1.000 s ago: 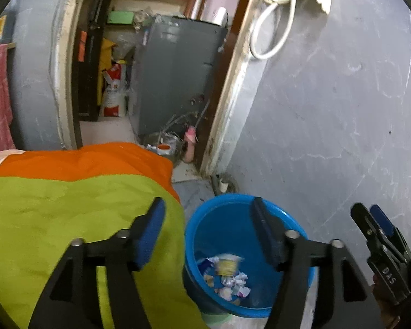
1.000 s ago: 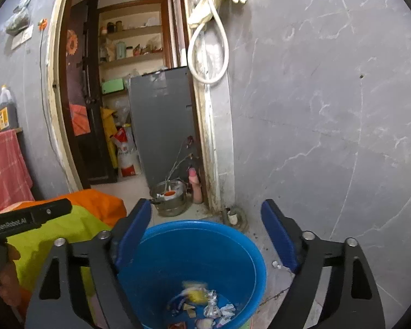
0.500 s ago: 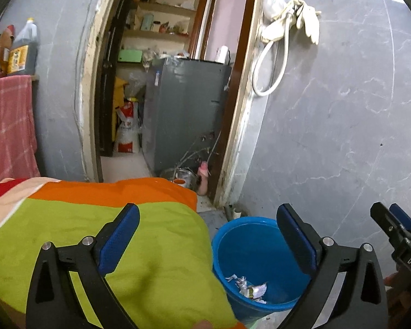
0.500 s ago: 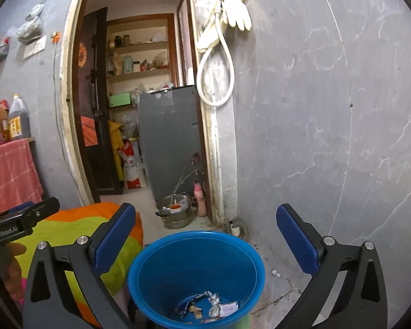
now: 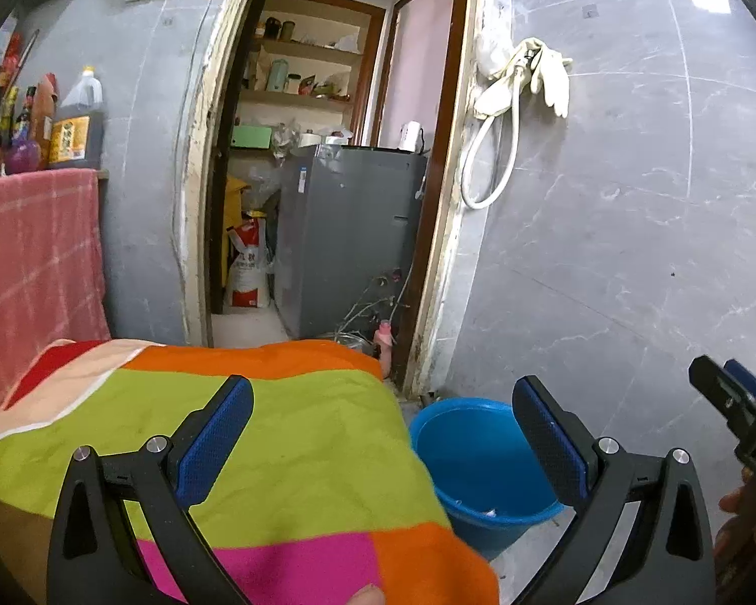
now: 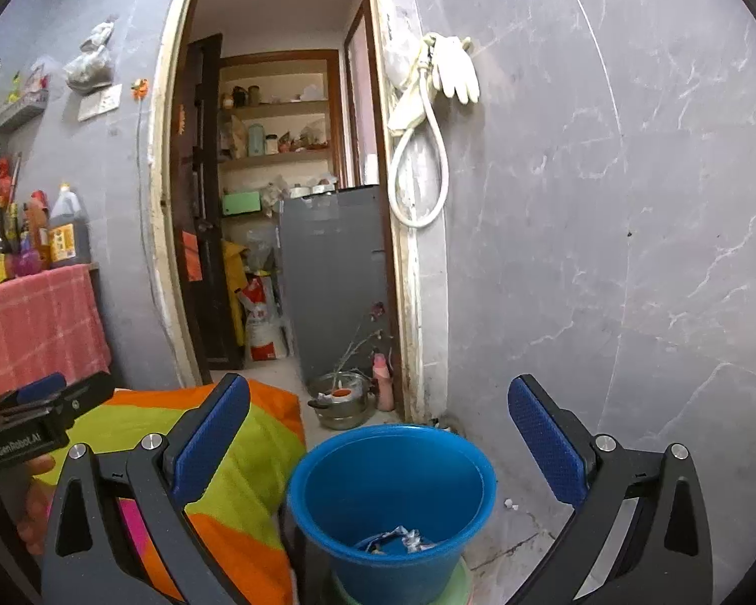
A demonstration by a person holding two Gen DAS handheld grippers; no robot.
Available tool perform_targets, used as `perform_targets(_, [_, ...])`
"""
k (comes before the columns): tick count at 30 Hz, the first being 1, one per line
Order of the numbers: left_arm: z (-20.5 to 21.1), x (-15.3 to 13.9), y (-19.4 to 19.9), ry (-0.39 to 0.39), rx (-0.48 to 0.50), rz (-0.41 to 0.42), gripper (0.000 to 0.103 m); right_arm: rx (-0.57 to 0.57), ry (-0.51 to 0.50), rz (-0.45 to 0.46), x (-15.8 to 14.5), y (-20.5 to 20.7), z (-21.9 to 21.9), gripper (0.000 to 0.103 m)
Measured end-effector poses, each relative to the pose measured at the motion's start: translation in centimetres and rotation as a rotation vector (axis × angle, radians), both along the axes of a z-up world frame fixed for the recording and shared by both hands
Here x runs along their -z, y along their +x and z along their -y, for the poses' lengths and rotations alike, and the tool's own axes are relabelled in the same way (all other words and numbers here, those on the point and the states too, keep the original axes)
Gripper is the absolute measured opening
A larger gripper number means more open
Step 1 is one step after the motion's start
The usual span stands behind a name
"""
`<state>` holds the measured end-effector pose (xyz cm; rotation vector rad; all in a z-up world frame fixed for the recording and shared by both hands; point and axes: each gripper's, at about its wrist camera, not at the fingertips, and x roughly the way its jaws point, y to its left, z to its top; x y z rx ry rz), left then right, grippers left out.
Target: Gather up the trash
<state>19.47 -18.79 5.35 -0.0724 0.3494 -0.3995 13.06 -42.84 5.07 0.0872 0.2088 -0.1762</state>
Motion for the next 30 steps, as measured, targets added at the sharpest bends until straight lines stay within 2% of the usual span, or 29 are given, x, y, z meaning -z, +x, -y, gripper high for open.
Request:
perform_targets(8, [-2.3,0.3,-3.9,0.026,-0.025,0.026,0.101,-0.028,-0.021,0.008,-0.4,-3.4,-2.7,0.103])
perform_targets(13, [-4.0,1.1,-6.1,0.03,-0.04,0.014,0.101,-0.035,-0.017,0.008,0.0,-5.3,-4.2,0.103])
perform_targets(30, [-8.0,4.3,-11.9,0.04,-0.083,0.014,0.101,0.037,-0.027,0.02,2.9,-10.9,-7.8,0.103])
